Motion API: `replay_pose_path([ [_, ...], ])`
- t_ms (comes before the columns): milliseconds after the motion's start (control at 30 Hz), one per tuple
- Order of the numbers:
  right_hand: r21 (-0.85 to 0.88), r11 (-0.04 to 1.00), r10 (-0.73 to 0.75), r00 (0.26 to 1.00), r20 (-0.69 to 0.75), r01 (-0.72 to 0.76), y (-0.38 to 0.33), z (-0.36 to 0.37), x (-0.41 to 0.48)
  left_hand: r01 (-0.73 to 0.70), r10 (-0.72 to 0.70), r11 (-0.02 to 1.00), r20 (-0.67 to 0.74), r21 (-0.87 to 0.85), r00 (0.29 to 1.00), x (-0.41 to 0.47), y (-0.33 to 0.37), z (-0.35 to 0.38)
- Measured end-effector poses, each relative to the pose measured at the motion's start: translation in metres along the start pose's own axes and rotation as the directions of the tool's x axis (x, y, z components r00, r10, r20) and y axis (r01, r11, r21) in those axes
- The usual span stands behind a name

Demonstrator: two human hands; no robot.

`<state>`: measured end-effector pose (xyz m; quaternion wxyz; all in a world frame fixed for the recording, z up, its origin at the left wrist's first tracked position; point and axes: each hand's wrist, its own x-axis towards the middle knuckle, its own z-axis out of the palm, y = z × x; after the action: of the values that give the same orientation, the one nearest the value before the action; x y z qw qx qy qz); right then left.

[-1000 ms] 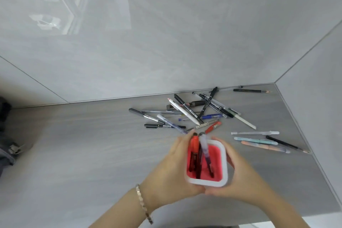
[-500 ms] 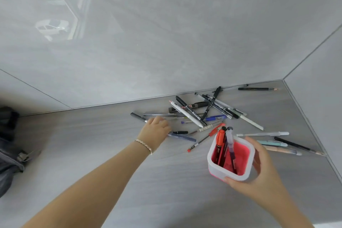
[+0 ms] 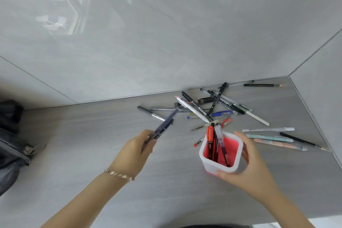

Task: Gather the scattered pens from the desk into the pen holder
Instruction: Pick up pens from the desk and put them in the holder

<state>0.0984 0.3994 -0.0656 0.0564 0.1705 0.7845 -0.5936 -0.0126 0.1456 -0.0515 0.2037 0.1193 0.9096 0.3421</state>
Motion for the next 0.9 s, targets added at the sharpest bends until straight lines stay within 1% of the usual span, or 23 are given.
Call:
replay_pose_path([
  [67,0.008,1.000,-0.013,1.000,0.028,0.013,-0.003,0.008,0.003,-0.116,0.117,0.989,-0.001,-0.090,0.993,-0.020,0.024,-0.021],
  [133,0.011,1.000,-0.021,0.998,0.058,0.021,-0.008,0.017,0.004,-0.206,0.213,0.976,0.106,-0.075,0.971,-0.032,0.044,-0.034],
  [167,-0.004,0.999,-0.032,0.996,0.085,0.033,-0.015,0.021,0.005,-0.223,0.220,0.975,0.171,-0.002,0.960,-0.034,0.051,-0.034],
  [200,-0.003,0.998,-0.059,0.992,0.113,0.060,-0.023,0.025,0.005,-0.233,0.200,0.965,0.236,0.118,0.951,-0.033,0.053,-0.030],
  [233,0.013,0.997,-0.074,0.989,0.125,0.073,-0.027,0.029,0.005,-0.241,0.167,0.934,0.272,0.264,0.948,-0.030,0.057,-0.023],
  [267,0.021,0.997,-0.078,0.987,0.140,0.075,-0.031,0.032,0.005,-0.241,0.138,0.885,0.268,0.399,0.953,-0.026,0.060,-0.014],
  [300,0.034,0.996,-0.081,0.986,0.145,0.077,-0.035,0.035,0.003,-0.250,0.139,0.823,0.245,0.510,0.960,-0.023,0.065,-0.002],
  [333,0.036,0.995,-0.096,0.984,0.148,0.092,-0.035,0.038,0.002,-0.259,0.175,0.768,0.197,0.586,0.965,-0.019,0.069,0.008],
  [367,0.034,0.994,-0.104,0.985,0.134,0.101,-0.031,0.041,0.001,-0.275,0.249,0.753,0.128,0.598,0.960,-0.015,0.072,0.016],
  [400,0.038,0.993,-0.115,0.986,0.124,0.111,-0.028,0.043,-0.001,-0.283,0.302,0.776,0.062,0.564,0.951,-0.012,0.072,0.023],
  [467,0.075,0.993,-0.093,0.991,0.100,0.086,-0.026,0.044,-0.002,-0.353,0.400,0.873,-0.080,0.336,0.913,-0.010,0.071,0.038],
  [500,0.103,0.993,-0.074,0.994,0.082,0.065,-0.025,0.042,-0.001,-0.392,0.417,0.899,-0.109,0.197,0.902,-0.013,0.072,0.043],
  [567,0.111,0.992,-0.059,0.998,0.035,0.055,-0.022,0.037,-0.002,-0.419,0.401,0.907,-0.223,-0.042,0.889,-0.013,0.075,0.040],
  [600,0.101,0.994,-0.053,0.998,0.013,0.052,-0.022,0.034,-0.002,-0.411,0.375,0.907,-0.264,-0.092,0.888,-0.007,0.070,0.034],
  [633,0.091,0.995,-0.045,0.999,-0.018,0.046,-0.017,0.031,-0.001,-0.406,0.367,0.910,-0.297,-0.079,0.881,0.004,0.058,0.027],
  [700,0.076,0.997,-0.020,0.998,-0.064,0.025,-0.010,0.022,0.000,-0.335,0.335,0.941,-0.302,0.051,0.893,0.039,0.024,0.012],
  [733,0.069,0.997,-0.016,0.997,-0.074,0.022,-0.008,0.018,0.000,-0.266,0.302,0.950,-0.255,0.166,0.919,0.060,0.004,0.006],
  [800,0.051,0.999,-0.010,0.996,-0.094,0.014,-0.007,0.012,0.002,-0.122,0.171,0.926,-0.109,0.357,0.979,0.093,-0.029,-0.001],
  [833,0.044,0.999,-0.006,0.995,-0.103,0.010,-0.007,0.010,0.003,-0.079,0.103,0.904,-0.034,0.421,0.994,0.105,-0.041,-0.001],
  [900,0.045,0.999,0.009,0.993,-0.120,-0.004,-0.006,0.007,0.003,-0.045,0.006,0.867,0.079,0.496,0.997,0.120,-0.053,0.002],
])
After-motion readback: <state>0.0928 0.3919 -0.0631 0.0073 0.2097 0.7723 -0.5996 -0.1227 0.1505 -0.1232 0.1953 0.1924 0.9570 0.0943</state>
